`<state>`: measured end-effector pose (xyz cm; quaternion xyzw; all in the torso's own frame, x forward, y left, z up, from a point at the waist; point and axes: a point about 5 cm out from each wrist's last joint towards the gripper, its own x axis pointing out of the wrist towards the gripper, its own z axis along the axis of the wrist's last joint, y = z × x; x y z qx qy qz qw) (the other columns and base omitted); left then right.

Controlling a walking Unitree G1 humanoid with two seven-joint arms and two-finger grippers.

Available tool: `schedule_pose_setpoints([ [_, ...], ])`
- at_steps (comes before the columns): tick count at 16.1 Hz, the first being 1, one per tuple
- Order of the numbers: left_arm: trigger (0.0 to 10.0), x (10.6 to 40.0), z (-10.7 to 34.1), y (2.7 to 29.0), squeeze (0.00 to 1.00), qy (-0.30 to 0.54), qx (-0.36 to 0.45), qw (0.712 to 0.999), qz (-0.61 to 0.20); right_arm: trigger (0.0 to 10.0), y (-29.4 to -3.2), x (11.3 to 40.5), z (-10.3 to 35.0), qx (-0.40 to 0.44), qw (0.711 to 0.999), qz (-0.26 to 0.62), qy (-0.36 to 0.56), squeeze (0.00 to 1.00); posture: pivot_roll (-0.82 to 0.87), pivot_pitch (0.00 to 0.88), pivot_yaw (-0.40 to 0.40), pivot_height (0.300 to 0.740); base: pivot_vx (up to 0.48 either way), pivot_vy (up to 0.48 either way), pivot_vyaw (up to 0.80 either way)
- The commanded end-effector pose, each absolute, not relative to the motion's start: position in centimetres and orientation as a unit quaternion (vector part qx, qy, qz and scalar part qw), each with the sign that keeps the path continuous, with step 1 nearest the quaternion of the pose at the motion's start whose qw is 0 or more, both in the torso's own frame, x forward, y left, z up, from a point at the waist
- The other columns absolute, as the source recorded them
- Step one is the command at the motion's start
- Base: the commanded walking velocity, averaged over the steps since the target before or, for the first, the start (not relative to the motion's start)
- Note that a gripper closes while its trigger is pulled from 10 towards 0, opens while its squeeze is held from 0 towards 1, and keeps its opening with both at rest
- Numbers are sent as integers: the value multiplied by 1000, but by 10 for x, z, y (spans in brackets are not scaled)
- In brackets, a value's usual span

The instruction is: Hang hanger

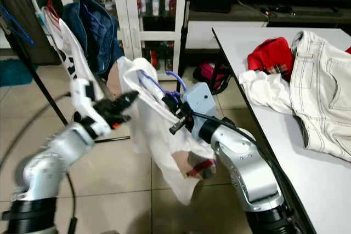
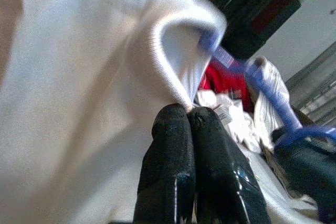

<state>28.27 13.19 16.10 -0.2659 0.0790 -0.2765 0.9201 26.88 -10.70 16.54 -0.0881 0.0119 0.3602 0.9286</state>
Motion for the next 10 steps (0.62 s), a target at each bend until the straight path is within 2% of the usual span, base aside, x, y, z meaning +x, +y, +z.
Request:
schedule_pose_setpoints([
  [1, 0, 279, 168, 138, 0, 69, -260, 925, -270, 0, -109, 271, 163, -101, 928, 359, 21, 0, -86, 0, -7, 740, 0, 0, 0],
  [3, 0, 273, 178, 150, 0, 57, -240, 932, -266, 0, -109, 269, 157, -110, 923, 366, 39, 0, -87, 0, -1, 740, 0, 0, 0],
  [5, 0, 280, 195, 173, 0, 31, -208, 950, -232, 0, -114, 262, 149, -118, 916, 380, 58, 0, -88, 0, 4, 740, 0, 0, 0],
  [6, 0, 288, 207, 193, 0, 11, -183, 962, -201, 0, -119, 260, 150, -118, 913, 386, 56, 0, -87, 0, 11, 740, 0, 0, 0],
  [8, 0, 294, 214, 206, 0, -2, -161, 972, -172, 0, -123, 259, 152, -115, 911, 393, 52, 0, -88, 0, 12, 740, 0, 0, 0],
  [9, 0, 302, 219, 224, 0, -1, -97, 987, -126, 0, -128, 257, 158, -99, 906, 410, 38, 0, -86, 0, 12, 740, 0, 0, 0],
  [10, 0, 306, 221, 231, 0, -1, -80, 991, -105, 0, -128, 255, 162, -88, 903, 419, 30, 0, -87, 0, 13, 740, 0, 0, 0],
])
